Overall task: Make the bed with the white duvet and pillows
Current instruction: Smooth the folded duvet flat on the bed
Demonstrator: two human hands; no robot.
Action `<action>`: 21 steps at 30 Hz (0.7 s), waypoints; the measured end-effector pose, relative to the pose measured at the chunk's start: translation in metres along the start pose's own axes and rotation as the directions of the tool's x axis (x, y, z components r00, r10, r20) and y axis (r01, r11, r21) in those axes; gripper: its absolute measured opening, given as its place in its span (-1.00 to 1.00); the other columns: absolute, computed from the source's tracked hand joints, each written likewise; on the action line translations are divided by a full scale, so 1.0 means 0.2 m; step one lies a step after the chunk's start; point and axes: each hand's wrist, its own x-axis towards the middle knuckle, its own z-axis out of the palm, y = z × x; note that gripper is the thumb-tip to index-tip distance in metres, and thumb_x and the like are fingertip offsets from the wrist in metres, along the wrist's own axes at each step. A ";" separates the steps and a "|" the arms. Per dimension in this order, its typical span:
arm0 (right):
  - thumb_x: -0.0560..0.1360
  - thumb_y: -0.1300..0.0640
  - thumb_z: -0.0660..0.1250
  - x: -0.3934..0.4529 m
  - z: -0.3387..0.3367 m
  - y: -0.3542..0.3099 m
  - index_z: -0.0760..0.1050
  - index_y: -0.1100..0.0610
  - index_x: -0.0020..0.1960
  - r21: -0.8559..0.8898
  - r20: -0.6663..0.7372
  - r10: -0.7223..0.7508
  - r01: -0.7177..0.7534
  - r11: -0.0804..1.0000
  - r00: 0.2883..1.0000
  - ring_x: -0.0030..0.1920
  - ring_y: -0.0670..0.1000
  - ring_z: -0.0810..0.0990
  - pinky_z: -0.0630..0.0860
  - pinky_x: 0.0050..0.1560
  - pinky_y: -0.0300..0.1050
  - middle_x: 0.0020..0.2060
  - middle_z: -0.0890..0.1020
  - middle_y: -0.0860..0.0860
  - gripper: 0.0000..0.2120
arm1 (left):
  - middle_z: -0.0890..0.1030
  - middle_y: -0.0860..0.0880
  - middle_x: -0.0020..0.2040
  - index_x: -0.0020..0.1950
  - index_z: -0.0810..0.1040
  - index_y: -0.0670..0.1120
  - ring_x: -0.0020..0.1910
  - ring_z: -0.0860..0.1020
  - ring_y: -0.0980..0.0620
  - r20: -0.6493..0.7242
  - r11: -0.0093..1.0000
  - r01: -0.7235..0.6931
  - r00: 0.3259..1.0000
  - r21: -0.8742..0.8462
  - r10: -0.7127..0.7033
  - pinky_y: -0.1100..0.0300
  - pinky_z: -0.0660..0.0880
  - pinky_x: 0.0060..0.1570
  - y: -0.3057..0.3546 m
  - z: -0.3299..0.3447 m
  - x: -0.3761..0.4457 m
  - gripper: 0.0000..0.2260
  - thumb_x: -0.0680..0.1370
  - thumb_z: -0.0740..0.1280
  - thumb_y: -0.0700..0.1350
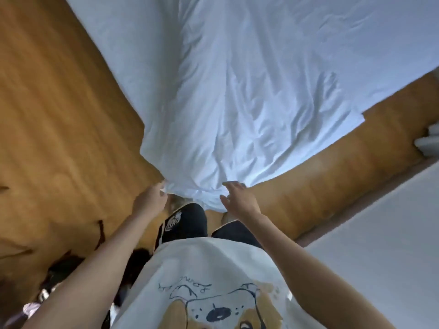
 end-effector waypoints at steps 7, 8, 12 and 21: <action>0.47 0.06 0.41 0.54 0.05 -0.14 0.42 0.19 0.36 -0.287 -0.158 -0.437 0.382 0.878 0.886 0.30 0.22 0.44 0.49 0.21 0.09 0.31 0.48 0.19 -0.50 | 0.45 -0.06 0.38 0.45 0.33 -0.09 0.24 0.49 -0.05 0.034 0.926 0.248 0.968 -0.284 -0.249 0.08 0.43 0.14 -0.07 0.42 0.07 -0.62 0.64 0.12 -0.06; 0.41 0.06 0.47 0.62 0.13 -0.20 0.48 0.21 0.30 -0.320 -0.179 -0.514 0.444 0.837 0.839 0.24 0.24 0.50 0.53 0.15 0.11 0.25 0.53 0.22 -0.48 | 0.45 -0.05 0.38 0.44 0.35 -0.09 0.23 0.50 -0.04 0.036 0.905 0.273 0.960 -0.327 -0.277 0.09 0.43 0.11 -0.07 0.48 0.12 -0.63 0.64 0.13 -0.06; 0.35 -0.13 0.47 0.91 0.44 -0.50 0.40 0.16 0.37 -0.512 -0.140 -0.688 0.543 0.666 0.712 0.24 0.26 0.46 0.40 0.25 0.11 0.28 0.46 0.25 -0.31 | 0.53 -0.06 0.27 0.44 0.32 -0.06 0.03 0.53 -0.02 0.082 0.691 0.365 0.910 -0.624 -0.406 0.11 0.43 -0.03 -0.05 0.66 0.38 -0.61 0.61 0.18 -0.03; 0.51 -0.06 0.26 1.33 0.82 -0.43 -0.20 0.21 0.56 -0.824 0.050 -0.404 0.267 0.501 0.913 0.21 0.28 0.40 0.21 0.35 0.15 0.27 0.35 0.36 -0.13 | 0.58 -0.05 0.02 0.19 0.46 -0.05 -0.08 0.55 0.00 0.347 0.004 0.399 0.803 -0.917 -0.485 0.00 0.55 0.07 -0.09 0.93 0.86 -0.65 0.46 0.45 -0.06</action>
